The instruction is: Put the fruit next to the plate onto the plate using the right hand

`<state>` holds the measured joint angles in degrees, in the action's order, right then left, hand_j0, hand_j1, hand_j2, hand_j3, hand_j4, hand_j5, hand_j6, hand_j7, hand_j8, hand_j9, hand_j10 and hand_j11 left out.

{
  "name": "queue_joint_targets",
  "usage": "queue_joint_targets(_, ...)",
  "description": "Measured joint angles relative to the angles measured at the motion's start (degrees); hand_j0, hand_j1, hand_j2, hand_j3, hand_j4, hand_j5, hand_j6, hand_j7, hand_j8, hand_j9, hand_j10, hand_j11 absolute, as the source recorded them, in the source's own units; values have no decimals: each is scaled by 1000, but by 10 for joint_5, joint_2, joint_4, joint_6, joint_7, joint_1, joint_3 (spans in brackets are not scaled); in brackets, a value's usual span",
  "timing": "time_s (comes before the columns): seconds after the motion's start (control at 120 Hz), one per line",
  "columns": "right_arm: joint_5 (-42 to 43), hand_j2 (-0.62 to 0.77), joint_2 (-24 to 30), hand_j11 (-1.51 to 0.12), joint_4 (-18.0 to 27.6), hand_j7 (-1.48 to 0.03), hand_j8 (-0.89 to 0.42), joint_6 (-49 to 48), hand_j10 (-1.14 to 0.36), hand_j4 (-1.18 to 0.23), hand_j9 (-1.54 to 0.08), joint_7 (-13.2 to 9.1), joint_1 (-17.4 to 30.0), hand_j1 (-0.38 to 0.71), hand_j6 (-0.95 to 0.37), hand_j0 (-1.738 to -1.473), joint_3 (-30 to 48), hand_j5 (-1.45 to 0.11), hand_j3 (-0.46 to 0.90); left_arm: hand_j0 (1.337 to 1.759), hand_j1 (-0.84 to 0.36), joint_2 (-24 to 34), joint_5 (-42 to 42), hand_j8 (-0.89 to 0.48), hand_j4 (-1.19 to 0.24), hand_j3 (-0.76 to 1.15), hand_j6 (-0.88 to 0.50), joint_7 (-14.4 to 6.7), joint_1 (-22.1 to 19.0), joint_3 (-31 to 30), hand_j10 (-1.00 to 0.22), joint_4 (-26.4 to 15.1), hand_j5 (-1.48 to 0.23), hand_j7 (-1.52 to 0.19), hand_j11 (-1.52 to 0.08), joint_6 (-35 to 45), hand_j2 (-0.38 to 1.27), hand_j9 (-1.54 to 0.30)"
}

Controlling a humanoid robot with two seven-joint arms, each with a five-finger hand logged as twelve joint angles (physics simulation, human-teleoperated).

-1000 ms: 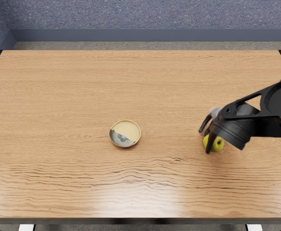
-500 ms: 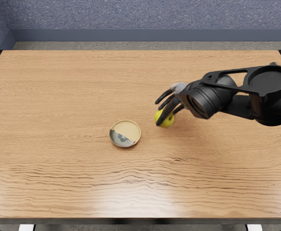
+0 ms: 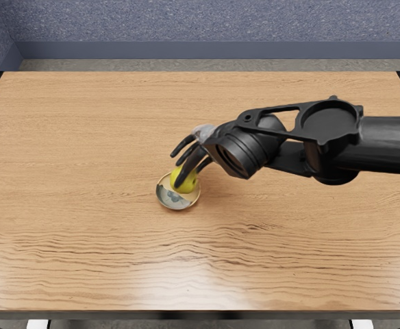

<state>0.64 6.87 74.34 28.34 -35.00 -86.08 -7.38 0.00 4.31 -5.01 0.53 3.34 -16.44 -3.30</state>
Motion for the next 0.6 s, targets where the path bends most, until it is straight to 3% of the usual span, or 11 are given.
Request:
queue_joint_targets(0.083, 0, 573, -3, -1111, 2, -1109, -419, 1, -481, -837, -1129, 0, 0, 330, -854, -1658, 4, -1147, 0, 1658, 349, 0, 0, 0, 0, 0, 0, 0, 0, 0, 0, 0, 0, 0, 0, 0, 0, 0)
queue_joint_targets(0.208, 2, 302, 5, -621, -3, -620, -242, 4, -275, -469, -631, 0, -1, 37, -478, -1658, 2, -641, 0, 1658, 349, 0, 0, 0, 0, 0, 0, 0, 0, 0, 0, 0, 0, 0, 0, 0, 0, 0)
queue_joint_targets(0.35, 3, 149, 43, -326, -3, -325, -133, -1, -150, -246, -331, 0, 0, -142, -251, -1658, 4, -336, 0, 1658, 349, 0, 0, 0, 0, 0, 0, 0, 0, 0, 0, 0, 0, 0, 0, 0, 0, 0)
queue_joint_targets(0.467, 10, 82, 154, -200, 19, -199, -88, -87, -97, -151, -203, 0, 45, -218, -154, -1658, 43, -205, 0, 1658, 349, 0, 0, 0, 0, 0, 0, 0, 0, 0, 0, 0, 0, 0, 0, 0, 0, 0)
queue_joint_targets(0.6, 26, 40, 329, -121, 14, -120, -59, -326, -64, -92, -122, 0, 187, -266, -94, -1658, 188, -124, 0, 1658, 349, 0, 0, 0, 0, 0, 0, 0, 0, 0, 0, 0, 0, 0, 0, 0, 0, 0)
